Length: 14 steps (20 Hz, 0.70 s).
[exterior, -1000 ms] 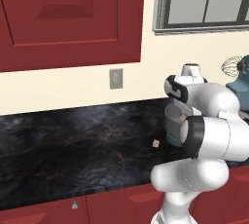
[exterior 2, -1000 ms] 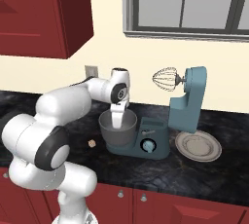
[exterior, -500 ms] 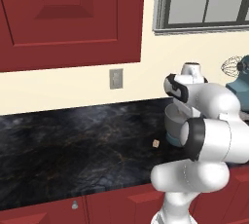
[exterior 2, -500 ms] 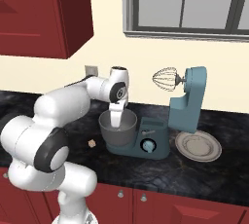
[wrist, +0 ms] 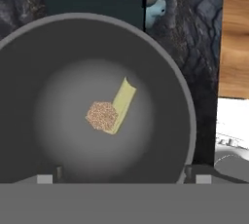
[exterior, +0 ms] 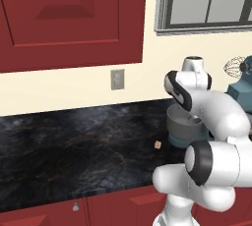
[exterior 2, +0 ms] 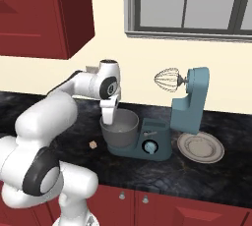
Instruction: Add butter and sugar cubes to the stand mixer bowl and then turn on the stand mixer to begin making frosting.
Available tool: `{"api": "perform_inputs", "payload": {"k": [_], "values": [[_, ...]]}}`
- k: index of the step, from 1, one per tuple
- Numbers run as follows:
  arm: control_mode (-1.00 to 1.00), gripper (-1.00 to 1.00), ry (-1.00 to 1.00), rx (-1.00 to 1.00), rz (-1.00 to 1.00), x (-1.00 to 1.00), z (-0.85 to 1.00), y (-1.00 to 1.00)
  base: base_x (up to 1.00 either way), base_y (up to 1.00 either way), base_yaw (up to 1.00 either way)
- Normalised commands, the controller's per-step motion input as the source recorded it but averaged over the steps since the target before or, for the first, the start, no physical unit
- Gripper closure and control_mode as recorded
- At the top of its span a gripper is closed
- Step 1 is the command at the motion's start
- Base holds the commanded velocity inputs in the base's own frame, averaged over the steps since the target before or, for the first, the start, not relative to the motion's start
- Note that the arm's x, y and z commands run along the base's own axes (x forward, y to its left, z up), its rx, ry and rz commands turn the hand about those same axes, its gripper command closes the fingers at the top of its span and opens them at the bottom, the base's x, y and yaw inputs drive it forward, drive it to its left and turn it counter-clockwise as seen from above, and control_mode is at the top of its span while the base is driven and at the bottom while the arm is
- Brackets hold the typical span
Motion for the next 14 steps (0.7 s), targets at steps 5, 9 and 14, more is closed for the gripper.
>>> {"api": "perform_inputs", "payload": {"k": [5, 9, 14], "values": [[-1.00, -1.00, -0.09, -0.06, 0.00, -0.48, 0.23, 0.38, 0.00, 0.00, 0.00], [-1.00, -1.00, -0.05, -0.03, 0.02, -0.51, 0.13, 0.33, 0.00, 0.00, 0.00], [-1.00, -1.00, -0.01, -0.01, 0.07, -0.57, 0.01, 0.28, 0.00, 0.00, 0.00]]}}
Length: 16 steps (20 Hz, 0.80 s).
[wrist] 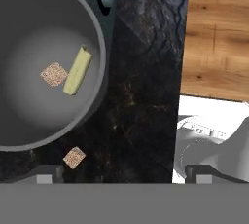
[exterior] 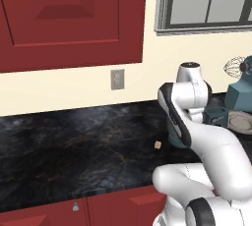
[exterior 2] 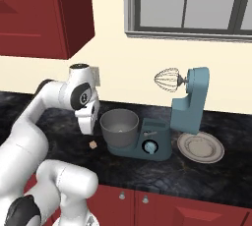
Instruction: Add butter and sugar cubes to the stand mixer bowl and then turn on the stand mixer to begin making frosting.
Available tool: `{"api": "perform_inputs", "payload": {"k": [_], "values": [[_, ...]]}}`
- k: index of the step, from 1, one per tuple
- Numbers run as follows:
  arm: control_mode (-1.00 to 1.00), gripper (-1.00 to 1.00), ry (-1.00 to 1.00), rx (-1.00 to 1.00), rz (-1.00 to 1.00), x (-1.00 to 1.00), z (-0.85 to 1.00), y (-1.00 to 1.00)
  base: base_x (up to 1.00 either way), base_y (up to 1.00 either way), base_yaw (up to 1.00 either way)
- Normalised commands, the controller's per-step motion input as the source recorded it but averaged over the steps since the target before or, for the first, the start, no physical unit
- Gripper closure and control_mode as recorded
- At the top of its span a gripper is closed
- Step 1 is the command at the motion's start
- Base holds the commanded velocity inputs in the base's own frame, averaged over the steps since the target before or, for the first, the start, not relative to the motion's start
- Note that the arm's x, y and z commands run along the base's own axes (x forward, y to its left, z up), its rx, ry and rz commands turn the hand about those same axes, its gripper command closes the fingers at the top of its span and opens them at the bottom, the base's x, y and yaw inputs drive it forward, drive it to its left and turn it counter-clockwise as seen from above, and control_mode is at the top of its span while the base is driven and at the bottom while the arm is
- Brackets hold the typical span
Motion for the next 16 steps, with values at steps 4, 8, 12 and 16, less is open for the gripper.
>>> {"api": "perform_inputs", "payload": {"k": [4, 8, 12, 16], "values": [[-1.00, -1.00, 0.00, 0.00, 0.14, -0.51, 0.00, 0.26, 0.00, 0.00, 0.00], [-1.00, -1.00, 0.00, 0.00, 0.20, -0.38, 0.00, 0.33, 0.00, 0.00, 0.00], [-1.00, -1.00, 0.03, 0.00, 0.26, -0.13, 0.00, 0.34, 0.00, 0.00, 0.00], [-1.00, -1.00, 0.07, 0.00, 0.28, 0.09, 0.00, 0.20, 0.00, 0.00, 0.00]]}}
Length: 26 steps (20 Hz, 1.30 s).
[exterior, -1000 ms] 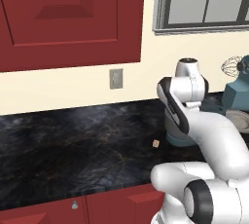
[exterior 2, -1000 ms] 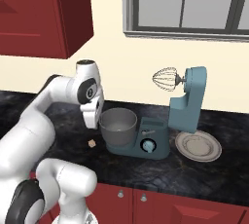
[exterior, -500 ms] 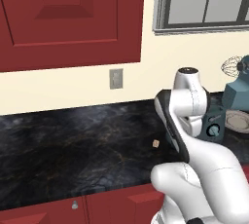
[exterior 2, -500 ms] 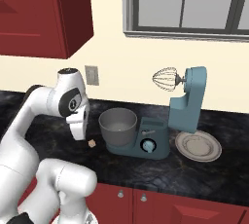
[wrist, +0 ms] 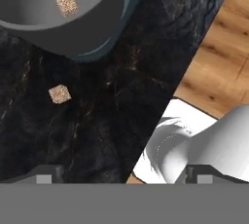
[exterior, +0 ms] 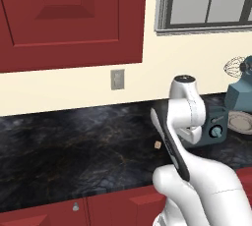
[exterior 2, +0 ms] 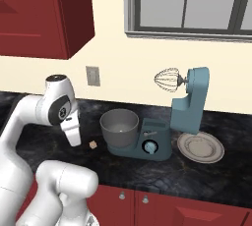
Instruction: Add butter and sugar cubes to the stand mixer bowl and then turn on the stand mixer to begin making frosting.
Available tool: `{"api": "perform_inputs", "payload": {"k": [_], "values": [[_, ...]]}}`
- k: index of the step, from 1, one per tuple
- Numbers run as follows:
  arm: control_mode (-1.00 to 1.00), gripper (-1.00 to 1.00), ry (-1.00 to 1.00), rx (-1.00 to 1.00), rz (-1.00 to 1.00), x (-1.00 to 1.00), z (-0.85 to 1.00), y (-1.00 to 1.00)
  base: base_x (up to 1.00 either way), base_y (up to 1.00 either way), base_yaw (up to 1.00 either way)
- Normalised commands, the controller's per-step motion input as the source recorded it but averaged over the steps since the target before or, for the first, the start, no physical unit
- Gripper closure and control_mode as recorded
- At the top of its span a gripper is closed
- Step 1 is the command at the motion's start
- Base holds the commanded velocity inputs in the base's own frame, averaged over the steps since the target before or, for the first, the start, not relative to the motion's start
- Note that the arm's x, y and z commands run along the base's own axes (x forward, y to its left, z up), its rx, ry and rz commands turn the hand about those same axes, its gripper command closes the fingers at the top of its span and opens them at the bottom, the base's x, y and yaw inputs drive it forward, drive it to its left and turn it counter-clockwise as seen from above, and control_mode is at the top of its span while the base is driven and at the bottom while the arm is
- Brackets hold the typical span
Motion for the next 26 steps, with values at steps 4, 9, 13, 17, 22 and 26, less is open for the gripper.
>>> {"api": "perform_inputs", "payload": {"k": [4, 9, 13, 17, 22, 26], "values": [[-1.00, -1.00, 0.08, 0.00, 0.31, 0.36, -0.06, 0.01, 0.00, 0.00, 0.00], [-1.00, -1.00, 0.06, 0.00, 0.31, 0.31, -0.14, 0.00, 0.00, 0.00, 0.00], [-1.00, -1.00, 0.02, 0.00, 0.19, 0.03, -0.21, 0.10, 0.00, 0.00, 0.00], [-1.00, -1.00, 0.00, 0.00, 0.12, 0.00, -0.20, 0.08, 0.00, 0.00, 0.00], [-1.00, -1.00, 0.00, 0.00, 0.01, 0.00, -0.33, 0.00, 0.00, 0.00, 0.00], [-1.00, -1.00, 0.00, 0.00, 0.00, 0.02, -0.26, 0.00, 0.00, 0.00, 0.00]]}}
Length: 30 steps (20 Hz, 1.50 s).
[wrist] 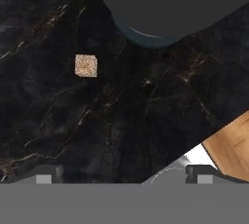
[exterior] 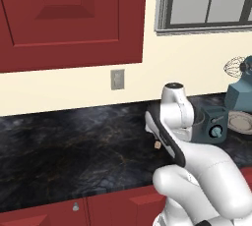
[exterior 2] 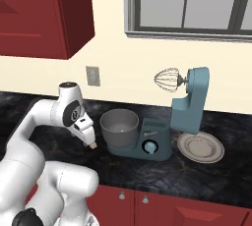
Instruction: Add butter and sugar cubes to the stand mixer bowl and then turn on the stand mixer to begin making frosting.
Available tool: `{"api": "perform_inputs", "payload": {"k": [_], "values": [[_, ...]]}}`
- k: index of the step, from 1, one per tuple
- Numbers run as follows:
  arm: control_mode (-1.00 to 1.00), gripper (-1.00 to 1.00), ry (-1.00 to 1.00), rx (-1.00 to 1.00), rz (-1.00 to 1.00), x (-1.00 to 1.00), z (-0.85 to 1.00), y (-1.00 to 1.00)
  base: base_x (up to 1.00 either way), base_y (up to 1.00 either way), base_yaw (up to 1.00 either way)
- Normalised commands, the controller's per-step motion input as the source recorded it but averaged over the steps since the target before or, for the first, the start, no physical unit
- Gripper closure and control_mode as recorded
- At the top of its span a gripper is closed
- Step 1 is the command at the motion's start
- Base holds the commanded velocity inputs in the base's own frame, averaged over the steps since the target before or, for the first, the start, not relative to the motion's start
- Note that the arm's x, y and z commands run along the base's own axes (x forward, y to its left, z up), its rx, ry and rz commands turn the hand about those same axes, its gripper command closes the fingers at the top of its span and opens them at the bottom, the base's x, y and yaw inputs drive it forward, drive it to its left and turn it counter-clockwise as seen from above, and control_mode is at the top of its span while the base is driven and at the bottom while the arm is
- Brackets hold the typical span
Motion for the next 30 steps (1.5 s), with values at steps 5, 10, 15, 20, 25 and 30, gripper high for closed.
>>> {"api": "perform_inputs", "payload": {"k": [5, 10, 15, 20, 25, 30], "values": [[-1.00, -1.00, 0.02, 0.00, 0.00, 0.13, -0.16, 0.00, 0.00, 0.00, 0.00], [-1.00, -1.00, 0.05, 0.00, 0.00, 0.27, -0.16, 0.00, 0.00, 0.00, 0.00], [-1.00, -1.00, 0.00, -0.02, 0.00, 0.21, -0.21, 0.00, 0.00, 0.00, 0.00], [-1.00, -1.00, 0.00, -0.01, 0.00, 0.20, -0.25, 0.00, 0.00, 0.00, 0.00], [-1.00, -1.00, 0.00, 0.00, 0.00, 0.21, -0.22, 0.00, 0.00, 0.00, 0.00], [-1.00, -1.00, 0.00, 0.00, 0.00, 0.22, -0.16, 0.00, 0.00, 0.00, 0.00]]}}
